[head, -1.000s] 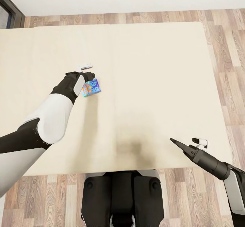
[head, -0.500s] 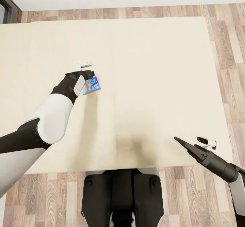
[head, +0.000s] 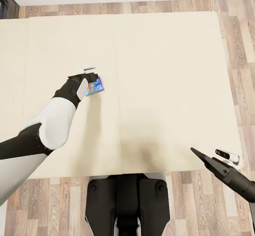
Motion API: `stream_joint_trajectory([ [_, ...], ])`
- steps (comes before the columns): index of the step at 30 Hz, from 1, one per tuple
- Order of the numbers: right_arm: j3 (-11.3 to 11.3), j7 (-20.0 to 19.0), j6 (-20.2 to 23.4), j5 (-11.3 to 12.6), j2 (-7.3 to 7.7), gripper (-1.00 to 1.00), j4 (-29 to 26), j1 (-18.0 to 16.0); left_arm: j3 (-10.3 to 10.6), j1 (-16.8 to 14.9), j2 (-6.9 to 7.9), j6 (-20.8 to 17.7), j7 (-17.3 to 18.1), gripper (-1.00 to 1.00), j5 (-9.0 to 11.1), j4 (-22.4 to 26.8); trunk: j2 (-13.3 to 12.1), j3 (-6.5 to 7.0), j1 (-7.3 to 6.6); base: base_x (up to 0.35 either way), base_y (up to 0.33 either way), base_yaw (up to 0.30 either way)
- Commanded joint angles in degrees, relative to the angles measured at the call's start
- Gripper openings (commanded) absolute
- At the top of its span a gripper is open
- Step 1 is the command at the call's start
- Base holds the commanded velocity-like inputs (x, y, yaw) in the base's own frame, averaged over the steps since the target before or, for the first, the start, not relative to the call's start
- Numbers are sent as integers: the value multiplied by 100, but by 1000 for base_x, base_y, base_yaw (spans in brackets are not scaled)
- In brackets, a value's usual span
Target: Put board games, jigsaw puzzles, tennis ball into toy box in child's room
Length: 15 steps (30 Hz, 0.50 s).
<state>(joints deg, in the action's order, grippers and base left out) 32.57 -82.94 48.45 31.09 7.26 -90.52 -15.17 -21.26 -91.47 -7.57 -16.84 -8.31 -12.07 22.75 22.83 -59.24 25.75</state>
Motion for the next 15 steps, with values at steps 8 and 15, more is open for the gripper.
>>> stream_joint_trajectory([
  [8, 10, -4, 48, 3, -5, 100, -1, 4, -29, -2, -7, -26, 4, 100, -59, 13, 9, -81, 3, 0, 0, 0],
  [15, 0, -1, 44, -5, -11, 100, 3, 5, -19, -2, -28, -24, -52, 100, -59, 52, 9, -112, 3, 0, 0, 0],
])
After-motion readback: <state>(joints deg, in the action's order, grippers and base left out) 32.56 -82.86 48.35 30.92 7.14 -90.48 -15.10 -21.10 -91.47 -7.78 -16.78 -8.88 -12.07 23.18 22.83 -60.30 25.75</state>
